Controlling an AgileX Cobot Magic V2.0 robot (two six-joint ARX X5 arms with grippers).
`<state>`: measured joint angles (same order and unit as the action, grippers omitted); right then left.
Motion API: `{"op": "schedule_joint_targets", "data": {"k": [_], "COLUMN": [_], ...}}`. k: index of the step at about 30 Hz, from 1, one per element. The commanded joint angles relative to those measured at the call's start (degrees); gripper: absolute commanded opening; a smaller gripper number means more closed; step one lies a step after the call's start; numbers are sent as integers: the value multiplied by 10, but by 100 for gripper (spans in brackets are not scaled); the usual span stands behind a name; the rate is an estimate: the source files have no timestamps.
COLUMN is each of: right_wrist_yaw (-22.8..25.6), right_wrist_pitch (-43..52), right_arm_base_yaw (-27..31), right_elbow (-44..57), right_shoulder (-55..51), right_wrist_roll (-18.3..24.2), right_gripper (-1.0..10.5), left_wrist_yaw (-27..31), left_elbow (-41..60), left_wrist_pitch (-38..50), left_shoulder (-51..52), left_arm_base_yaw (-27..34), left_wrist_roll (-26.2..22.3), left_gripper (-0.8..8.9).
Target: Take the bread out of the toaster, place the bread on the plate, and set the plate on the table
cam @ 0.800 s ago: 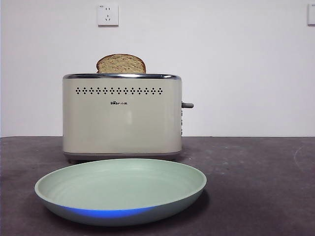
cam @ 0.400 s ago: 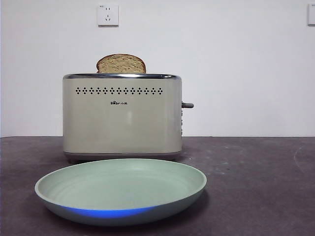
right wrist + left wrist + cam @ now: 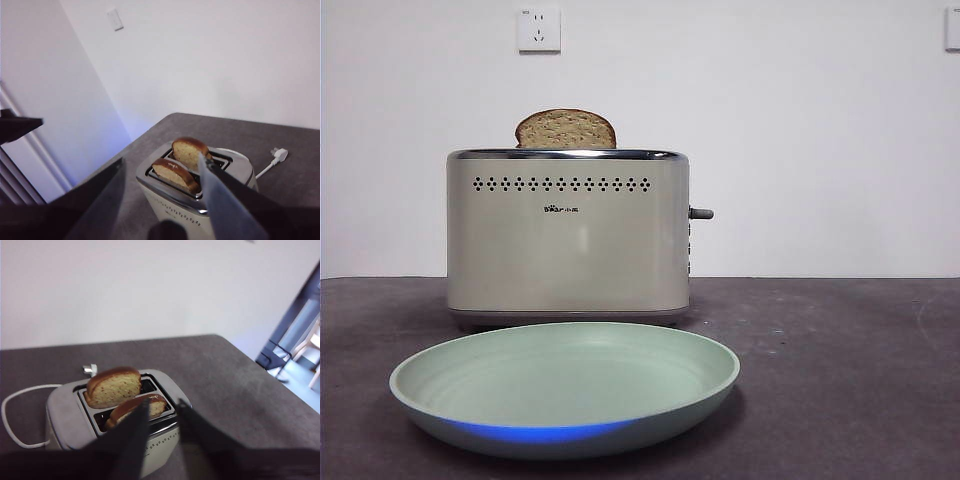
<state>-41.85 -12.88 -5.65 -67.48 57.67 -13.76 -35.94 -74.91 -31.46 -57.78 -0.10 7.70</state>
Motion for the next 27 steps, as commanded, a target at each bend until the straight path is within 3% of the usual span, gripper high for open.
{"op": "schedule_joint_targets", "data": {"k": [1, 7, 11, 19, 23, 27], "right_wrist_yaw": [-1, -1, -1, -1, -1, -1], "right_wrist_pitch": [4, 4, 4, 3, 3, 2], "right_arm_base_yaw": [-1, -1, -1, -1, -1, -1], "right_elbow": [-2, -2, -2, -2, -2, -2], "right_shoulder": [2, 2, 2, 2, 2, 2], "right_wrist_roll": [7, 7, 8, 8, 14, 14], "right_gripper": [260, 258, 258, 257, 257, 257], "left_wrist_yaw": [-7, -34, -32, 63, 130, 153], "left_elbow": [-29, -138, -228, -305, -305, -305], "left_wrist_pitch": [-1, -70, -129, -189, -196, -193], "left_shoulder": [-27, -138, -222, -334, -371, -405], "left_arm_base_yaw": [0, -12, -34, -116, -156, -179], "left_wrist_roll": [-41, -134, -228, -377, -408, -409], "left_gripper": [442, 440, 440, 437, 436, 436]}}
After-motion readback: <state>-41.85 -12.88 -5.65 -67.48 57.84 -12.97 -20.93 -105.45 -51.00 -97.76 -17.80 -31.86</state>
